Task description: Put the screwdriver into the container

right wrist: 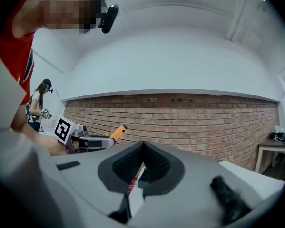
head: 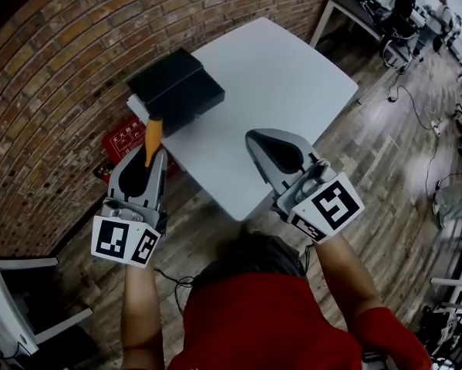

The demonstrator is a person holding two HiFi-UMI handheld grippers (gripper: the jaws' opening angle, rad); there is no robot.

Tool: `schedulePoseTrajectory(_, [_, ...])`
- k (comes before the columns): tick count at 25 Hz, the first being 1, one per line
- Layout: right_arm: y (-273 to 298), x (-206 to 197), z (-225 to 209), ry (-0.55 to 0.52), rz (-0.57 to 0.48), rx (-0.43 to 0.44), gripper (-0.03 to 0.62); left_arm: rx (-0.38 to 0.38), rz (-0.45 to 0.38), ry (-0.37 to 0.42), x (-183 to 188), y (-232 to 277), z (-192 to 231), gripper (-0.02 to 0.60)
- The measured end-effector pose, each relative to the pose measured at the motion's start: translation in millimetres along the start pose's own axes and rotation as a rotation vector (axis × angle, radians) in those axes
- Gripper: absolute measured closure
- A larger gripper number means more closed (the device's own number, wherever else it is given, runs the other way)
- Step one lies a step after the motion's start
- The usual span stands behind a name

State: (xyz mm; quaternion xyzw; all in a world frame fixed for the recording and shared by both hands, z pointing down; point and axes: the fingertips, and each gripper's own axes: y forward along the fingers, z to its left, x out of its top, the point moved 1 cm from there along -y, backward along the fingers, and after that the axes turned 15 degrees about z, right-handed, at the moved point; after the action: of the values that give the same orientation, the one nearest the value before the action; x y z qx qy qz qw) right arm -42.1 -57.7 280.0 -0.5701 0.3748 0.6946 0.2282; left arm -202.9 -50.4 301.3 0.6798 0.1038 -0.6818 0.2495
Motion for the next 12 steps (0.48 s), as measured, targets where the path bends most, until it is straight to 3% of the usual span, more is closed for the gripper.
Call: schedulePoseTrajectory(12, [33.8, 3.1, -76.2, 0.02, -0.017, 0.066, 0.563, 0.043, 0.055, 0.034, 13.1, 71.9, 13.2, 0.489])
